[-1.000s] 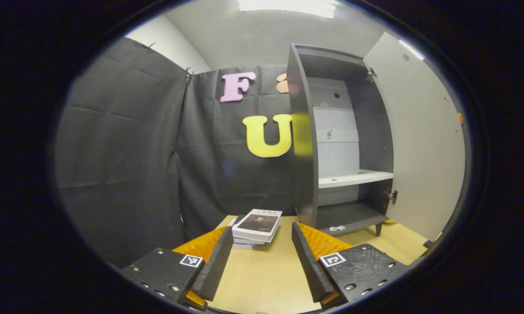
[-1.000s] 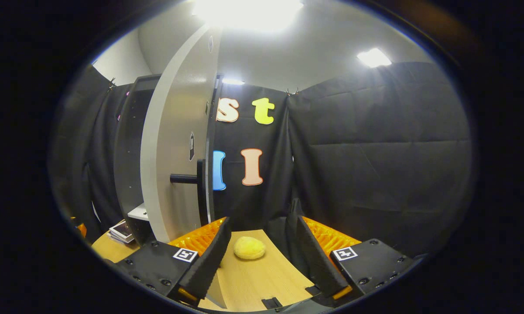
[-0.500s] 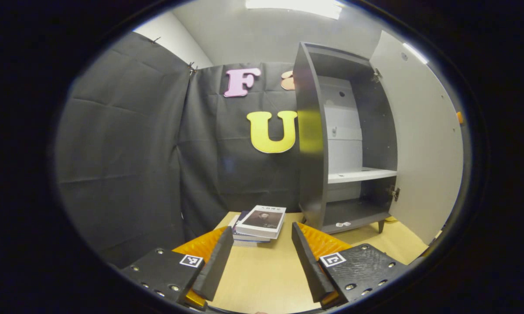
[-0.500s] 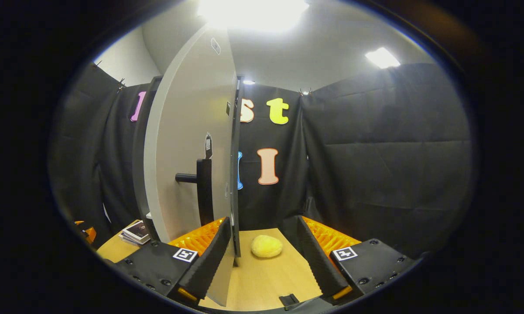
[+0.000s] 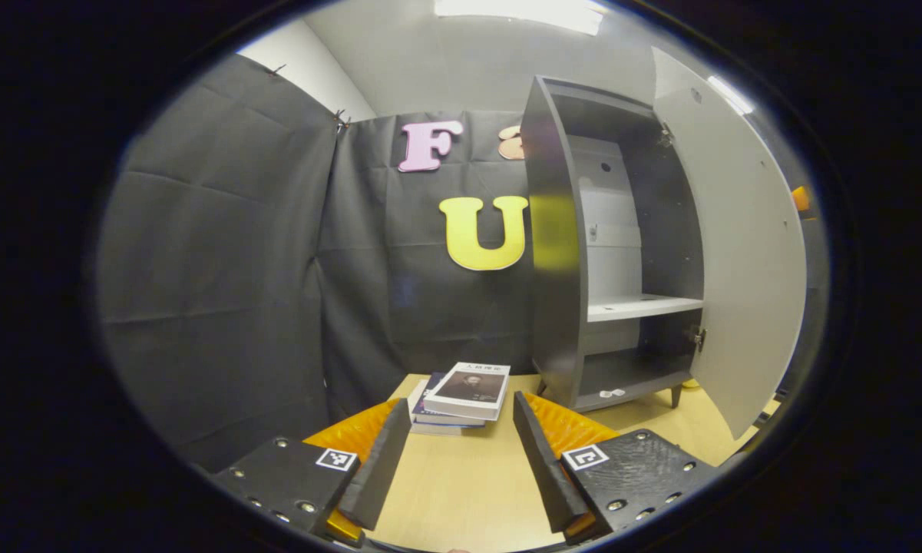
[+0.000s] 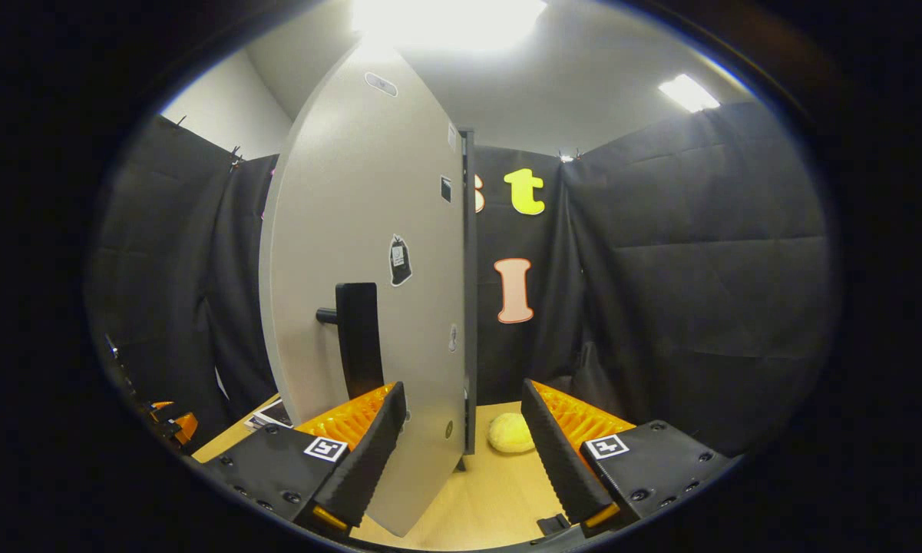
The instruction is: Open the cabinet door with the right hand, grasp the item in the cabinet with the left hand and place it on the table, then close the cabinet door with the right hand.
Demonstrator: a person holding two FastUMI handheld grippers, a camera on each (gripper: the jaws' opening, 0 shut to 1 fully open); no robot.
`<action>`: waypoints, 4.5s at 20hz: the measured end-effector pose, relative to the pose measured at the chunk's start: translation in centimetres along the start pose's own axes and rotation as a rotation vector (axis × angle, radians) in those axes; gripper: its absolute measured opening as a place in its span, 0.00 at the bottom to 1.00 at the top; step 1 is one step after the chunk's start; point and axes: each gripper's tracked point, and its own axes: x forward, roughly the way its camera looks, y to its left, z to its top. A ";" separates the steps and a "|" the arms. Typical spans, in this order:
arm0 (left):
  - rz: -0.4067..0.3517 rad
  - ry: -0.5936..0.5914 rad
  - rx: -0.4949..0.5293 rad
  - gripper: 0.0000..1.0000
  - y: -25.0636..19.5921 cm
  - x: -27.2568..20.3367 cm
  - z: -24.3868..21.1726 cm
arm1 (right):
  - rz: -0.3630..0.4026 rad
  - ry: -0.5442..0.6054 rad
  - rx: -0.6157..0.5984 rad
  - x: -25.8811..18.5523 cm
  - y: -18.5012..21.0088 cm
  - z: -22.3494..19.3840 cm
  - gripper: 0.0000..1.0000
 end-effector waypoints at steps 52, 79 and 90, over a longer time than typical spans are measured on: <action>0.024 -0.141 0.081 0.81 -19.7 -0.3 13.0 | 0.161 -0.055 0.030 7.0 -11.2 -2.2 0.99; 0.016 -0.145 0.082 0.82 -19.2 -0.6 12.4 | 0.151 -0.040 0.053 5.8 -10.7 -2.9 0.96; 0.011 -0.148 0.078 0.81 -19.0 -0.3 12.5 | 0.152 -0.043 0.029 6.1 -10.2 -2.7 0.99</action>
